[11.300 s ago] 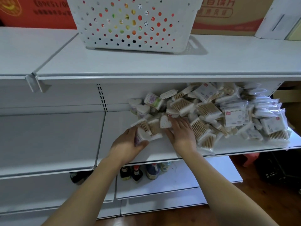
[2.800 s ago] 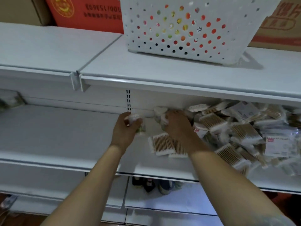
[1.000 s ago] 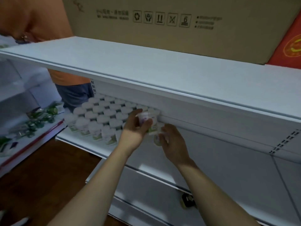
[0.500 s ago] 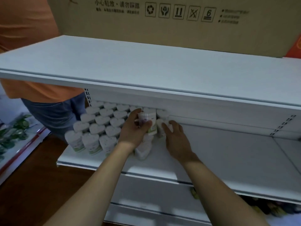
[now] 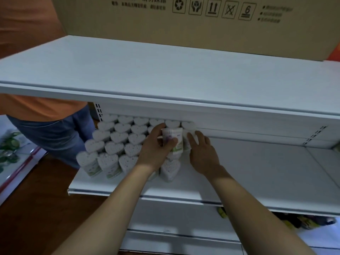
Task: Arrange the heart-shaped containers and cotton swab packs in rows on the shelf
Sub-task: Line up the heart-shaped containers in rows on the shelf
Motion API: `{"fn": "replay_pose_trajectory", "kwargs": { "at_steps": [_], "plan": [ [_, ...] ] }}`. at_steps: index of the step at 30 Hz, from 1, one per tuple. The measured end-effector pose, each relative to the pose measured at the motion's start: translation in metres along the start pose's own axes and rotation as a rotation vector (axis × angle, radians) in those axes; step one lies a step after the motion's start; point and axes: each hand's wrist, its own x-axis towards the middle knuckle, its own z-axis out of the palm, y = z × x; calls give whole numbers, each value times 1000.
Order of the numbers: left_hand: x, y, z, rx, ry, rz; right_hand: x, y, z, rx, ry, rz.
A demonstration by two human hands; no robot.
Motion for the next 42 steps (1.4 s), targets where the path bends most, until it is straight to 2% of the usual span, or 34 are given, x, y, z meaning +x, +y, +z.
{"fn": "replay_pose_trajectory", "kwargs": {
  "at_steps": [2, 4, 6, 7, 9, 10, 13, 17, 20, 22, 24, 28, 32, 42],
  "plan": [
    [2, 1, 1, 11, -13, 22, -1, 0, -7, 35, -7, 24],
    [7, 0, 3, 23, -22, 35, -2, 0, -19, 177, 105, 28],
    [9, 1, 7, 15, -28, 45, -7, -1, -34, 459, 293, 46],
    [10, 2, 10, 15, -31, 62, -10, -5, -46, 634, 331, 79],
    [11, 4, 17, 51, -44, 112, -13, -11, -69, 872, 265, 118],
    [13, 5, 21, 76, -51, 144, -14, -13, -78, 888, 210, 111],
    [17, 4, 30, 136, -80, 214, -15, -11, -88, 754, 129, 77],
    [17, 0, 35, 278, -180, 290, -20, 2, -89, 711, 161, 124],
    [22, -17, 27, 685, -135, 385, -27, 14, -77, 617, 196, 163],
    [26, -28, 19, 947, -187, 316, -32, 16, -62, 556, 165, 134],
    [24, -34, 15, 1084, -254, 301, -36, 12, -44, 531, 123, 98],
    [22, -43, 13, 1059, -257, 360, -35, 1, -11, 424, 75, 97],
    [21, -40, 14, 1051, -272, 346, -35, -5, 4, 364, 107, 99],
    [22, -36, 14, 1021, -267, 324, -32, -10, 3, 219, 65, 97]
  ]
}}
